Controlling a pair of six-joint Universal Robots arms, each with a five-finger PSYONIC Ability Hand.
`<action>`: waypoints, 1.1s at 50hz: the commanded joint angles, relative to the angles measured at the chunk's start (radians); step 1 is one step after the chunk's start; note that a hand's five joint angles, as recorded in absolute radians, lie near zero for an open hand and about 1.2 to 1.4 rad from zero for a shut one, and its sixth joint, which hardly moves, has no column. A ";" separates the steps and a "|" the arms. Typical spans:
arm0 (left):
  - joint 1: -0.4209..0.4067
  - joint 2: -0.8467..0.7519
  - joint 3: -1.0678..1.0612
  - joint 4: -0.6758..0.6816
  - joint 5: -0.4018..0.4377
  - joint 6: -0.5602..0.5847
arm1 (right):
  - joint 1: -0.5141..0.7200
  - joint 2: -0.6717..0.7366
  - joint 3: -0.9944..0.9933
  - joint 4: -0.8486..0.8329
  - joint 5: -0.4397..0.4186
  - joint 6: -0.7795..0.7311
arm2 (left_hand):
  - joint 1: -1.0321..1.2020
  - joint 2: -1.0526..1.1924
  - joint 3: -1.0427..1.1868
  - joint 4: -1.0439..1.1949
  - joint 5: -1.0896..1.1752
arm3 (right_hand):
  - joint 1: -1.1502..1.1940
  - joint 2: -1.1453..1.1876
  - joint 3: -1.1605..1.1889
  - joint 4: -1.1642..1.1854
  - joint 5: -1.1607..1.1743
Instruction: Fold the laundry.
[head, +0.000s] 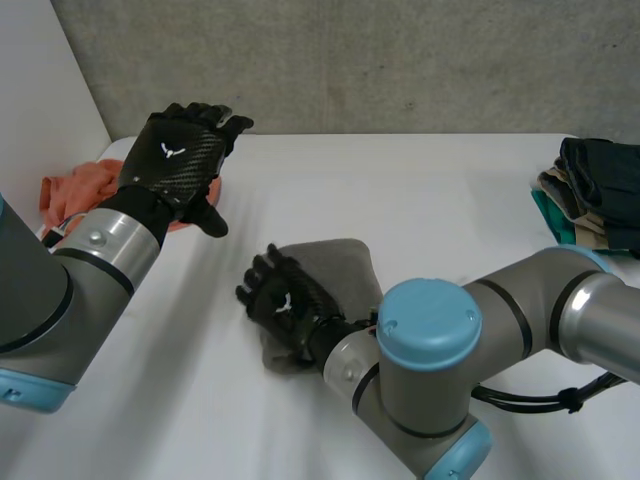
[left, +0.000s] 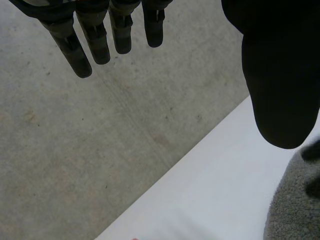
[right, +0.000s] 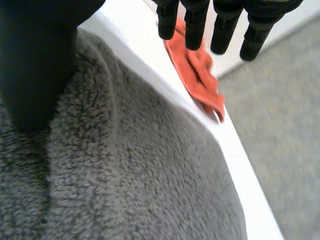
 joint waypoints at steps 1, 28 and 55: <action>-0.034 -0.016 0.065 -0.003 -0.007 -0.089 | -0.149 -0.176 0.045 0.062 0.091 0.369 | 0.029 0.009 0.010 0.017 -0.004 | -0.049 -0.044 -0.044 -0.048 -0.045; -0.332 -0.487 0.327 -0.336 -0.368 -0.197 | -0.308 0.094 -0.279 0.521 -0.075 0.619 | 0.020 0.000 0.001 0.008 -0.013 | -0.049 -0.044 -0.044 -0.048 -0.045; -0.196 -0.251 0.497 -0.388 0.111 -0.028 | -0.124 -0.233 0.199 0.119 0.118 0.350 | -0.010 -0.029 -0.029 -0.021 -0.043 | -0.049 -0.044 -0.044 -0.048 -0.045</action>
